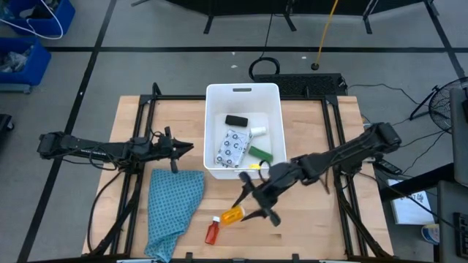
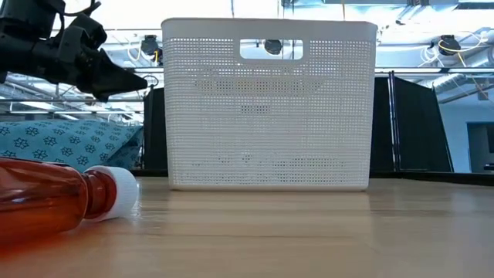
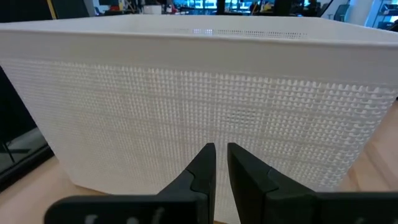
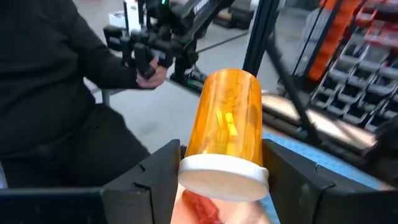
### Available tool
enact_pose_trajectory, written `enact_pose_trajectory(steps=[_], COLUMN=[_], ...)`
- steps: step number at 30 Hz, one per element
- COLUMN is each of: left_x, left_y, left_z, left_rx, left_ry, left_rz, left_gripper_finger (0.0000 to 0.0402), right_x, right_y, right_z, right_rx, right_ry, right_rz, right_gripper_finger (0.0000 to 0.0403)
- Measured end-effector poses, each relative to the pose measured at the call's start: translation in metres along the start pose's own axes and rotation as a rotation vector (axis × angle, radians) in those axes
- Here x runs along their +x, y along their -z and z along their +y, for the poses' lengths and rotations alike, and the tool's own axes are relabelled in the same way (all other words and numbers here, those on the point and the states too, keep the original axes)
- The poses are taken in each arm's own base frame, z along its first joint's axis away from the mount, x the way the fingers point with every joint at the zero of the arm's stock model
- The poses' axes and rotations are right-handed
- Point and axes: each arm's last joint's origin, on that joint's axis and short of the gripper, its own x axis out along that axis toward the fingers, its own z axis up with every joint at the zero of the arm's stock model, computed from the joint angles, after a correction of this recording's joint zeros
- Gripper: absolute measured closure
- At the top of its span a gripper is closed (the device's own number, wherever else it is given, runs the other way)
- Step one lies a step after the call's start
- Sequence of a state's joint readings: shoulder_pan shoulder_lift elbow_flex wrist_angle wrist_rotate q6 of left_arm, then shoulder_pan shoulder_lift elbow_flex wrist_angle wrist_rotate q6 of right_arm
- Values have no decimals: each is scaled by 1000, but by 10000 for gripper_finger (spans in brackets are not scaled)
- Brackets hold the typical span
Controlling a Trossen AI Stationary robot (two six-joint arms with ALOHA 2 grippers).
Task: Pick & place medical supplies in basket/bin
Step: Put the orange pill bottle into the white bin
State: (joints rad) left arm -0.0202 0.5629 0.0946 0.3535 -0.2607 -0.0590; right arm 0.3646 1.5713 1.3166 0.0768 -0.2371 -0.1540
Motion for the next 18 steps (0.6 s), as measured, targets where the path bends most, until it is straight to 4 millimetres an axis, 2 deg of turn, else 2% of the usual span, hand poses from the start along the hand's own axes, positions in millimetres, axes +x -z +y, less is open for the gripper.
enact_pose_trajectory(steps=[4,10,14,18], left_x=[0,0,0,0], left_y=[1,2,2,3], left_z=[0,0,0,0], left_rx=[-4,-19,-20,-17], left_ry=[0,-2,-3,-4], left_rz=[6,17,22,29], left_gripper_finger=[355,355,355,355], right_x=[-34,-112,-163,-203], right_y=[-14,-29,-26,-16], right_z=[-10,-29,-30,-18], right_rx=[-21,-23,-24,-42], right_ry=[57,273,418,491], right_rz=[-56,-85,-66,-68], right_gripper_finger=[206,207,205,205])
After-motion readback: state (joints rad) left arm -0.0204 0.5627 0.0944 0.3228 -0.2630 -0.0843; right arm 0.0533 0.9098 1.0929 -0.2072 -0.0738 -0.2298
